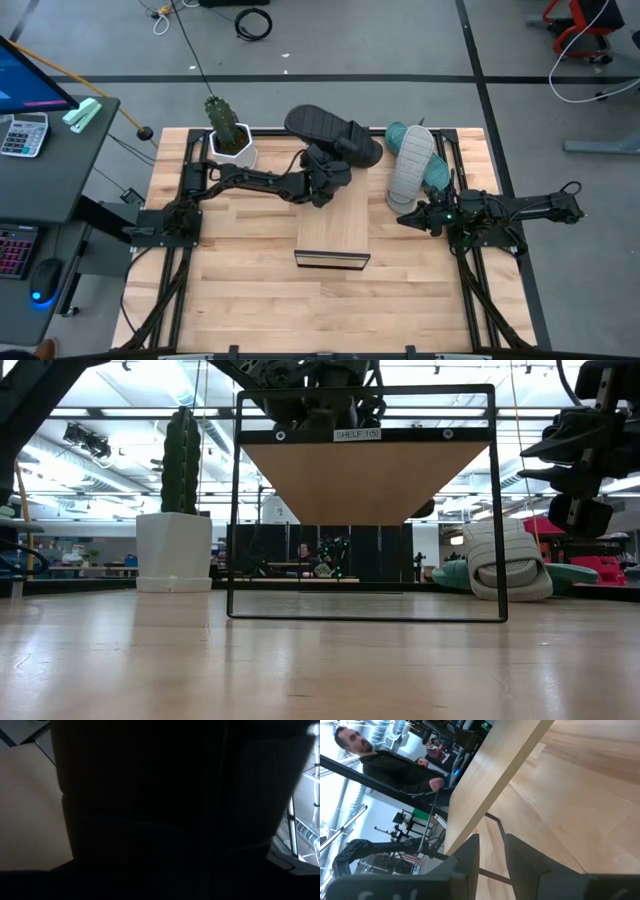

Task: Pick and place slides into the shelf
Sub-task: Put the black slides on the shelf

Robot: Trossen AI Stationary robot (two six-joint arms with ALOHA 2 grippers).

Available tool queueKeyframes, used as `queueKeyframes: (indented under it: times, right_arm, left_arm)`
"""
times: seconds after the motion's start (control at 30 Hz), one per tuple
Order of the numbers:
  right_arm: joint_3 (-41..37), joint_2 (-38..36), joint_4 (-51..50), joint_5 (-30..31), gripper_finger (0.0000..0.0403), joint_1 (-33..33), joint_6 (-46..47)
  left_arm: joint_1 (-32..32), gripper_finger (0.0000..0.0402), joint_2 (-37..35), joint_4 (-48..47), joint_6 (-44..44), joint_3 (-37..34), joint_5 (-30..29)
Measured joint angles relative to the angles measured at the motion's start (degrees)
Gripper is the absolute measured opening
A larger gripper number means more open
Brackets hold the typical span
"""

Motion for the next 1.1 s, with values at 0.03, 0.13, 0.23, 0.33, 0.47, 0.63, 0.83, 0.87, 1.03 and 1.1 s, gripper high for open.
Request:
queueKeyframes:
  times: [0.03, 0.13, 0.23, 0.33, 0.47, 0.63, 0.83, 0.87, 1.03, 1.1]
  right_arm:
    - [0.0, 0.0, 0.0, -0.07, 0.0098, 0.0, 0.0]
    - [0.0, 0.0, 0.0, -0.14, 0.0098, 0.0, 0.0]
    - [0.0, 0.0, 0.02, -0.52, 0.0098, 0.0, 0.0]
    - [0.0, 0.0, 0.04, -0.77, 0.0098, 0.0, 0.0]
    - [0.0, 0.0, 0.04, -0.77, 0.0098, 0.0, 0.0]
    - [0.0, 0.0, 0.04, -0.96, 0.0098, 0.0, 0.02]
    - [0.0, 0.0, 0.07, -1.23, 0.0098, 0.0, 0.02]
    - [0.0, 0.0, 0.07, -1.24, 0.0098, 0.0, 0.02]
    - [0.0, 0.0, 0.07, -1.3, 0.0098, -0.02, 0.02]
    - [0.0, 0.0, 0.07, -1.34, 0.0098, 0.0, 0.02]
  left_arm:
    - [-0.05, 0.0323, 0.0, 0.0, 0.03, 0.0, -0.03]
    - [-0.32, 0.0339, 0.0, 0.04, -0.57, 0.0, -0.11]
    - [-0.33, 0.0356, 0.0, 0.04, -0.58, 0.0, -0.08]
    - [-0.29, 0.0371, 0.0, 0.07, -1.35, 0.0, -0.11]
    - [-0.18, 0.0382, -0.04, 0.11, -2.46, 0.0, -0.1]
    - [-0.35, 0.0379, -0.04, 0.11, -3.47, 0.0, -0.09]
    - [-0.73, 0.0373, -0.09, 0.21, -1.03, -0.01, 0.07]
    - [-0.73, 0.0374, -0.14, 0.14, 0.24, -0.05, -0.01]
    - [-0.75, 0.0379, -0.21, 0.17, 3.49, -0.09, -0.19]
    - [-0.75, 0.0379, -0.22, 0.19, 3.98, -0.09, -0.23]
